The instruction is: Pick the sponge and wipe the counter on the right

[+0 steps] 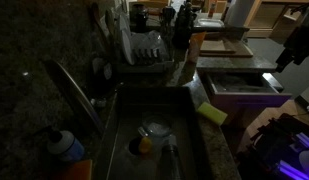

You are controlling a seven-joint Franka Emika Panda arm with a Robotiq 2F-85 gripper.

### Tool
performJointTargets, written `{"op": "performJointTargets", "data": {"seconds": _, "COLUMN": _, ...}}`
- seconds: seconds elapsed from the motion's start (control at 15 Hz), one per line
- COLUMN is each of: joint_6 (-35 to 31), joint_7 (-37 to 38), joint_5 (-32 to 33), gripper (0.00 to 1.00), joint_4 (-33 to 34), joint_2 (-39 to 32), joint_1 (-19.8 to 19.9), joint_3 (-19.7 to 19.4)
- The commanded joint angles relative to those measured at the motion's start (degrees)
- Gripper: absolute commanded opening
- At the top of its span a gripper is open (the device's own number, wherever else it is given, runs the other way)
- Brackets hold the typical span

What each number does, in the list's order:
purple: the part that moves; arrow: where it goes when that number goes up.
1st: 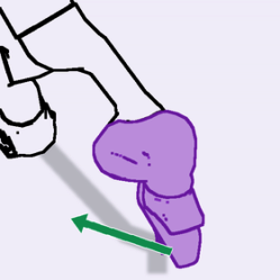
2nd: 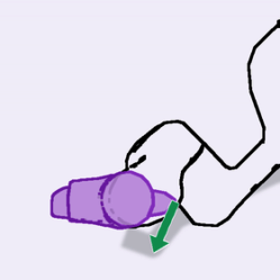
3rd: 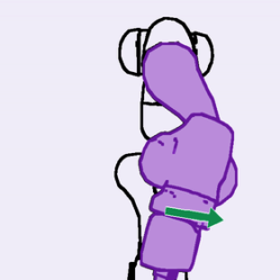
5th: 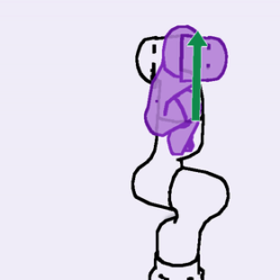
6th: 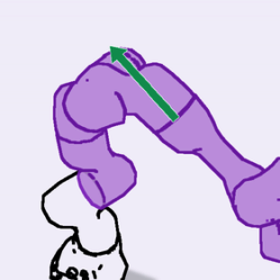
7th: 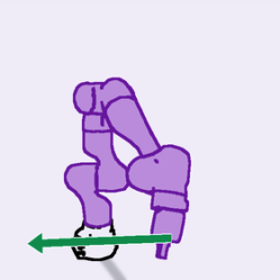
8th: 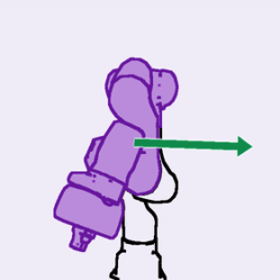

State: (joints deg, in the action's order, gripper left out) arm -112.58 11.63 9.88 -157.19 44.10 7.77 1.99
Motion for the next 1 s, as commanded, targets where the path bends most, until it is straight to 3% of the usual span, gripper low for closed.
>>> {"op": "performJointTargets", "data": {"seconds": 0.0, "joint_6": 0.2, "joint_7": 0.1, "joint_5": 0.1, "gripper": 1.0, "joint_4": 0.1, "joint_2": 0.0, "joint_1": -0.2, "joint_3": -0.1}}
{"op": "performJointTargets", "data": {"seconds": 0.07, "joint_6": 0.1, "joint_7": -6.3, "joint_5": -0.7, "gripper": 1.0, "joint_4": 2.3, "joint_2": -6.2, "joint_1": -2.1, "joint_3": -2.6}}
{"op": "performJointTargets", "data": {"seconds": 0.13, "joint_6": -3.4, "joint_7": -7.6, "joint_5": -0.8, "gripper": 1.0, "joint_4": 2.1, "joint_2": -9.0, "joint_1": -2.8, "joint_3": -2.9}}
{"op": "performJointTargets", "data": {"seconds": 0.4, "joint_6": -13.0, "joint_7": -11.6, "joint_5": -4.1, "gripper": 1.0, "joint_4": 2.8, "joint_2": -22.1, "joint_1": -8.8, "joint_3": -0.8}}
{"op": "performJointTargets", "data": {"seconds": 0.53, "joint_6": -15.7, "joint_7": -12.9, "joint_5": -6.4, "gripper": 1.0, "joint_4": 4.8, "joint_2": -29.4, "joint_1": -12.5, "joint_3": 1.0}}
{"op": "performJointTargets", "data": {"seconds": 0.67, "joint_6": -14.9, "joint_7": -6.9, "joint_5": -3.3, "gripper": 1.0, "joint_4": 6.7, "joint_2": -34.3, "joint_1": -15.3, "joint_3": 7.0}}
{"op": "performJointTargets", "data": {"seconds": 0.8, "joint_6": -13.0, "joint_7": -6.1, "joint_5": -2.3, "gripper": 1.0, "joint_4": 10.1, "joint_2": -37.8, "joint_1": -18.6, "joint_3": 10.5}}
{"op": "performJointTargets", "data": {"seconds": 0.93, "joint_6": -13.9, "joint_7": -7.1, "joint_5": -1.7, "gripper": 1.0, "joint_4": 13.2, "joint_2": -42.1, "joint_1": -19.7, "joint_3": 11.5}}
